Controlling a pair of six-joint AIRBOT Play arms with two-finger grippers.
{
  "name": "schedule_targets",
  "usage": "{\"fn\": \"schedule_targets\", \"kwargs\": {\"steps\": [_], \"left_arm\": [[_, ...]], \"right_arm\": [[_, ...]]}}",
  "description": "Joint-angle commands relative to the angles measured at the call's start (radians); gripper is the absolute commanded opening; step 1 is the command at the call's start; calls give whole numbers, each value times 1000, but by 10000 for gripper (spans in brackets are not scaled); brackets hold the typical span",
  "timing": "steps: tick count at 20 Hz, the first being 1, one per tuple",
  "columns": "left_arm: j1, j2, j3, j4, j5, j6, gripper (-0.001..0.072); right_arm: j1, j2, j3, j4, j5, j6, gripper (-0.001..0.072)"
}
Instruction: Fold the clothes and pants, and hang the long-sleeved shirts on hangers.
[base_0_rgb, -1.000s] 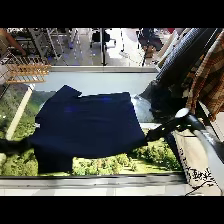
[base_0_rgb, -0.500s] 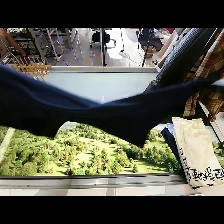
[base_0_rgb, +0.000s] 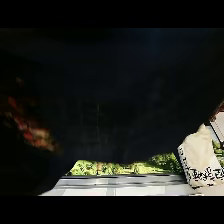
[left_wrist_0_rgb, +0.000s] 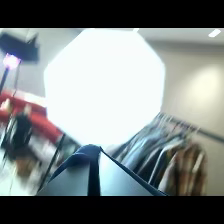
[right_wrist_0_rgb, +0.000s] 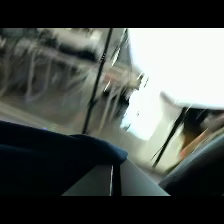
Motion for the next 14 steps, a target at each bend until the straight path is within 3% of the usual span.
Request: {"fn": "schedule_targets", "kwargs": {"steps": [1,4,6,8,11,14], "left_arm": [[-229,-31,-169,407,-5,69,8],[-462,-87,-443,698,294,76,8],[-581,-192,-592,760,594,79,8],[-637,-354,-624,764,784,83,8],[-623,-585,-509,756,766,82,8],[-583,-713,-351,757,563,51,8]], "right_arm": [[4,-226,-92,71,183,14,14],[50,-439,-277,69,18,3,14],[92,-606,-355,68,-173,-38,14],[126,-777,-361,68,-338,-45,14],[160,-934,-361,72,-560,-45,14],[161,-955,-352,75,-549,-43,14]]}}
